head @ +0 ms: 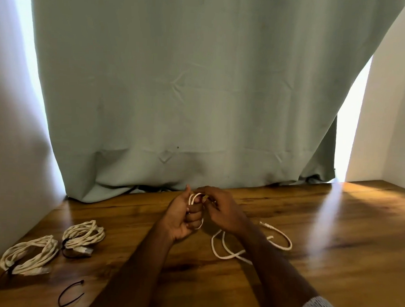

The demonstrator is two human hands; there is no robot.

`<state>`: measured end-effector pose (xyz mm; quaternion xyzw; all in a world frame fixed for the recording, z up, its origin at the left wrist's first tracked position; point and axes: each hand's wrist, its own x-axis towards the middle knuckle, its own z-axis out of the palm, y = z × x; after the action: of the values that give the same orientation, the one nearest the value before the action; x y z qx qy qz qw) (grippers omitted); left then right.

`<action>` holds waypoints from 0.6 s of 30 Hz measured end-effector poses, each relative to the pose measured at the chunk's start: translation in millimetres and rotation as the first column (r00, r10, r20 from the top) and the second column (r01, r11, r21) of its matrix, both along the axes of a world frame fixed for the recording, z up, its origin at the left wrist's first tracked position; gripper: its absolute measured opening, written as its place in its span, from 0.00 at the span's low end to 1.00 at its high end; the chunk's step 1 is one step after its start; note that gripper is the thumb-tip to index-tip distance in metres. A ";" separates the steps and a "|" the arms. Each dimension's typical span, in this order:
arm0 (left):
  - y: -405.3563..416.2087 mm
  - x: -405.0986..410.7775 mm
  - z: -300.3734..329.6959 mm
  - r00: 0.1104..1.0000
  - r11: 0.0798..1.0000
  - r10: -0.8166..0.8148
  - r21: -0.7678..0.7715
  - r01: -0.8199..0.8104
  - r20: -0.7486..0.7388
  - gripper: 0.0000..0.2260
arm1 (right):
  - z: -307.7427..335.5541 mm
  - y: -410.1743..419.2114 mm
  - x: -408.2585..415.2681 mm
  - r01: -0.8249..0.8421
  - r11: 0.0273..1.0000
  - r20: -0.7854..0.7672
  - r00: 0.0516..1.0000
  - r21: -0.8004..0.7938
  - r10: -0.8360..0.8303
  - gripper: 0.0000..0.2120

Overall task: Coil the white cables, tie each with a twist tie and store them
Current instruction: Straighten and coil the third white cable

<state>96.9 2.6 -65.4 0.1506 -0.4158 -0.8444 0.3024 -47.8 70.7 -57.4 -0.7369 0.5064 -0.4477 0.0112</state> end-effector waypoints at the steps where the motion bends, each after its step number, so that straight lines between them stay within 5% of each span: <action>1: 0.7 2.1 0.5 1.000 1.000 -0.008 0.003 0.008 -0.004 0.26 | -1.6 -1.8 -0.7 -0.001 1.000 0.039 0.999 0.010 0.001 0.13; 5: 4.0 5.5 3.9 0.998 0.998 -0.057 -0.032 0.058 0.020 0.30 | -2.0 -1.4 -7.6 -0.094 0.975 0.220 0.974 0.200 0.049 0.11; 12: 2.9 -2.8 0.4 0.991 0.988 -0.093 -0.114 0.104 0.099 0.30 | -3.9 -6.7 -18.3 -0.043 0.986 0.192 0.981 0.163 0.011 0.11; 18: 6.3 -1.2 -0.2 0.995 0.986 -0.070 -0.144 0.080 0.075 0.14 | -0.4 -4.5 -14.8 -0.049 0.993 0.204 0.979 0.104 0.027 0.11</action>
<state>95.6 9.0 -65.6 0.1414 -0.4926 -0.8165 0.2660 -62.6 66.2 -57.8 -0.6952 0.5121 -0.4919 0.1111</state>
